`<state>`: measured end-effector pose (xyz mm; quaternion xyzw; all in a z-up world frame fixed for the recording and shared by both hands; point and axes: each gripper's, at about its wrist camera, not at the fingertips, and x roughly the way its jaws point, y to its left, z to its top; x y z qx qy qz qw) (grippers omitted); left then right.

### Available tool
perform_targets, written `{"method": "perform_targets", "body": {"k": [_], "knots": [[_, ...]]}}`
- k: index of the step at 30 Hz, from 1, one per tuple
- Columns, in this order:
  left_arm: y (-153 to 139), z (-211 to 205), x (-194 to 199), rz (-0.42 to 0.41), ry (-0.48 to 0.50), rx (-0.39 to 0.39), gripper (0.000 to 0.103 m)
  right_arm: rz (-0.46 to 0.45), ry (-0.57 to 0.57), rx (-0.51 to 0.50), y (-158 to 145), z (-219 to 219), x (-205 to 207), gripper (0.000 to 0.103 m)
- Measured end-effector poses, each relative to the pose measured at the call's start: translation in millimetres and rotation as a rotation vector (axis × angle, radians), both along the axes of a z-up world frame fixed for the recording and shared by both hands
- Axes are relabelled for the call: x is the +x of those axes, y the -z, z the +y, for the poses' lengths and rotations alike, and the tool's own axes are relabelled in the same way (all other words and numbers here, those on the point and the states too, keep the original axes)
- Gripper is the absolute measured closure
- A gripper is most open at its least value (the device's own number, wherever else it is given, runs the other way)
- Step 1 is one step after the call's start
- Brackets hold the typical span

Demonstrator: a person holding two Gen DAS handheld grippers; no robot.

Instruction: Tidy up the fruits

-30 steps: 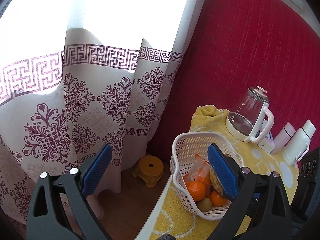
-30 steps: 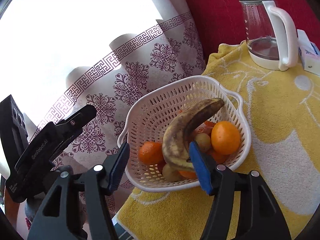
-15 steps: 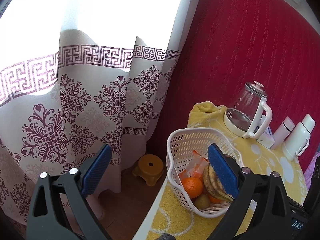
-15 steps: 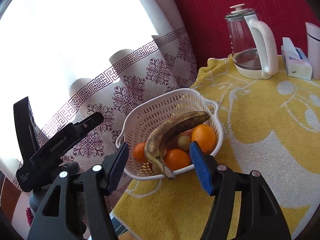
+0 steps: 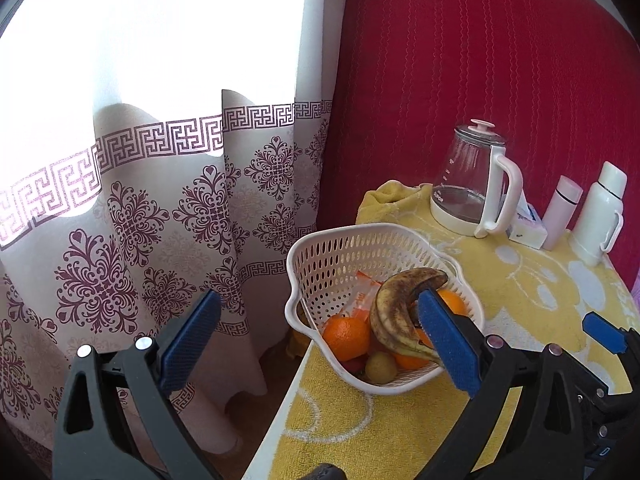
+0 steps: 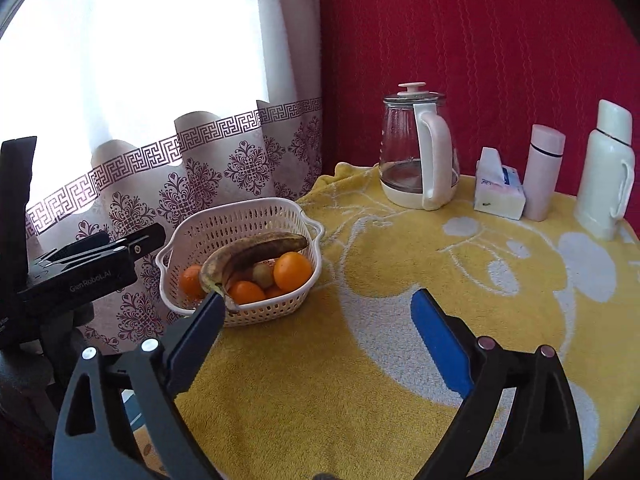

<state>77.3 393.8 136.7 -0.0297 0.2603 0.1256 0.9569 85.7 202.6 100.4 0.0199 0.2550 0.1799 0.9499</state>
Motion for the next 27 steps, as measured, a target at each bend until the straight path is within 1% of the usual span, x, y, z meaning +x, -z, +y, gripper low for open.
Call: {"method": "perform_targets", "body": {"k": [3, 8, 10, 13, 21, 27], "knots": [[-4.4, -8.0, -5.6, -0.02, -0.01, 0.031, 0.003, -0.008, -0.001, -0.014, -0.6, -1.5, -4.6, 0.008], [-9.9, -17.2, -12.6, -0.046, 0.002, 0.041, 0.003, -0.027, 0.003, -0.04, -2.3, 0.1, -9.9, 0.008], [-11.1, -19.4, -14.0, -0.053, 0.003, 0.045, 0.003, -0.046, 0.005, -0.062, -3.5, 3.2, -13.4, 0.005], [-12.5, -21.0, -15.5, -0.064, 0.002, 0.041, 0.003, -0.084, 0.0, -0.099, -5.6, 9.0, -20.0, 0.005], [-14.6, -20.3, -18.5, -0.084, -0.034, 0.056, 0.003, -0.137, -0.027, -0.156, -10.0, 22.7, -31.9, 0.005], [-15.6, -26.8, -22.4, -0.096, -0.036, 0.101, 0.003, -0.156, -0.042, -0.186, -11.3, 30.2, -38.0, 0.005]]}}
